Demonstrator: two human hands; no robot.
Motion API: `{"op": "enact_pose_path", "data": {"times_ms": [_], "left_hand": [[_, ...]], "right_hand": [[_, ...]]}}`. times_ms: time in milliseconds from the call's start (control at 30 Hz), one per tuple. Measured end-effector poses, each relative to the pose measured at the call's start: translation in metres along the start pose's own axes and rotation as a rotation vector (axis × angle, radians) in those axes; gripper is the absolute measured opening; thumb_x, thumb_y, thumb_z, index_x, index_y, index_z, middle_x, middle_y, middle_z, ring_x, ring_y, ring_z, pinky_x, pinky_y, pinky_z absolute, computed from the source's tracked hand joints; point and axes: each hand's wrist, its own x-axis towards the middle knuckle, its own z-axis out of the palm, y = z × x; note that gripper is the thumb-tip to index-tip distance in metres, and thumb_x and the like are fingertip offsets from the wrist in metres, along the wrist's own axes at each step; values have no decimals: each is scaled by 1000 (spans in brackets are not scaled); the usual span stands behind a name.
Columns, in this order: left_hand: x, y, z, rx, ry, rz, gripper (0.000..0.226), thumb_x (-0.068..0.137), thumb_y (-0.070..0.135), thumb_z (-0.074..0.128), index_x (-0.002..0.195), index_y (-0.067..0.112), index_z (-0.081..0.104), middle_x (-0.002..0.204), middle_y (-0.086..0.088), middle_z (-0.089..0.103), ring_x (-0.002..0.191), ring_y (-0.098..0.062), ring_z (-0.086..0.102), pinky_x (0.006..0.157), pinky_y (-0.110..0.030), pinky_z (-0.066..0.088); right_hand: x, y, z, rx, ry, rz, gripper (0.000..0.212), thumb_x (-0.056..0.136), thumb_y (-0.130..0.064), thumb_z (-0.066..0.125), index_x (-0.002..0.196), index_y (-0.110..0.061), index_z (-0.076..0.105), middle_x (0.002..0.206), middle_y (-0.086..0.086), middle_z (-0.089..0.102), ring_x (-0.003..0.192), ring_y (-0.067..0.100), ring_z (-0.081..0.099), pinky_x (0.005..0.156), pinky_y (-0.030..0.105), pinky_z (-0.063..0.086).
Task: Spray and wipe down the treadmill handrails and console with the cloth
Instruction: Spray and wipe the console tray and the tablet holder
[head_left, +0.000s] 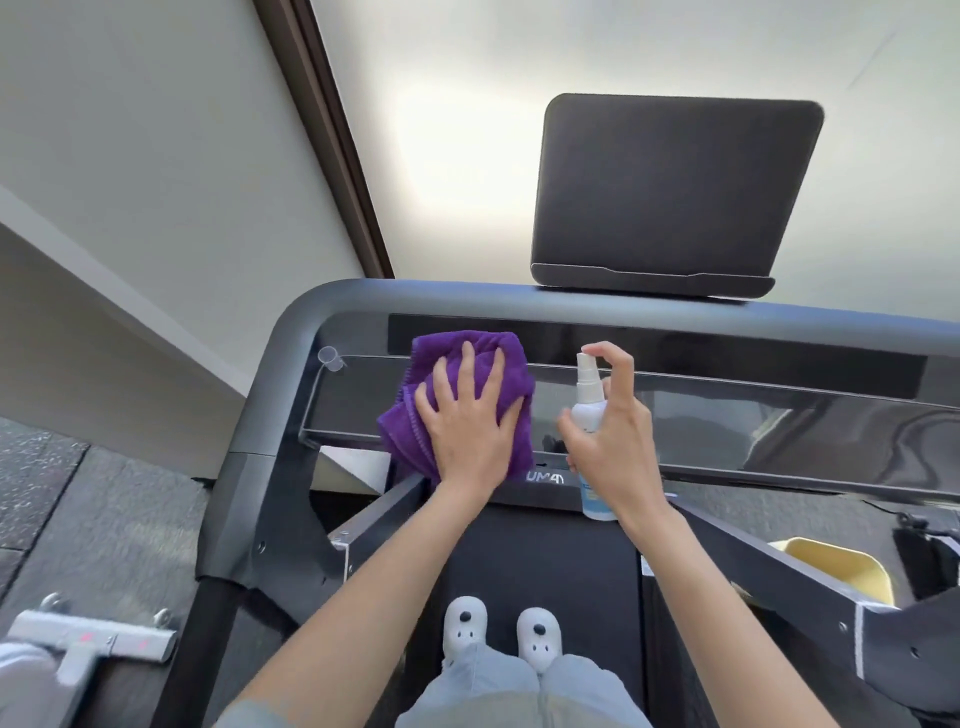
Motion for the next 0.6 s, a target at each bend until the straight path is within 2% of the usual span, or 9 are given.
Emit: {"op": "enact_pose_path", "data": {"times_ms": [67,100,233,333,433,600], "left_hand": [[-2,30,4,-10,-81,132,64,93,57,17,152,35,24,161,-5,22,144,-36,23,112,-59,16],[3,34,3,-16,-124,161,66,92,58,12,153,36,22,162,-4,18,145,-35,19,113,-58,13],[20,-4,-1,0,-101,203,62,97,59,26,154,35,18,163,0,10,147,-30,14,118,-53,7],[39,-54,-9,-4,-51,149,63,98,56,34,154,35,13,164,2,5,148,-28,10,119,-50,10],[48,-88,-16,-35,-70,153,66,97,57,34,155,35,12,164,1,2,149,-28,6,119,-50,12],[12,-68,-6,-22,-26,204,63,96,60,26,153,33,23,162,-1,18,148,-28,18,116,-47,20]], "right_hand": [[-1,4,-3,-17,24,-33,60,86,-1,64,127,-35,37,64,0,48,50,21,52,56,28,50],[-1,6,-5,-29,28,-39,59,86,-1,65,127,-35,37,62,-3,47,49,19,52,55,26,49],[4,6,-12,-76,11,6,62,85,1,62,126,-37,36,65,3,51,54,35,59,60,45,55],[10,0,-10,-76,5,17,63,84,2,59,127,-39,36,66,-1,48,55,36,59,60,49,56],[13,-8,-4,-49,-7,3,63,85,1,59,128,-41,37,69,1,46,59,39,59,62,52,57],[7,-8,6,-69,66,-28,66,85,2,60,128,-43,37,63,-1,47,55,26,50,61,33,48]]}}
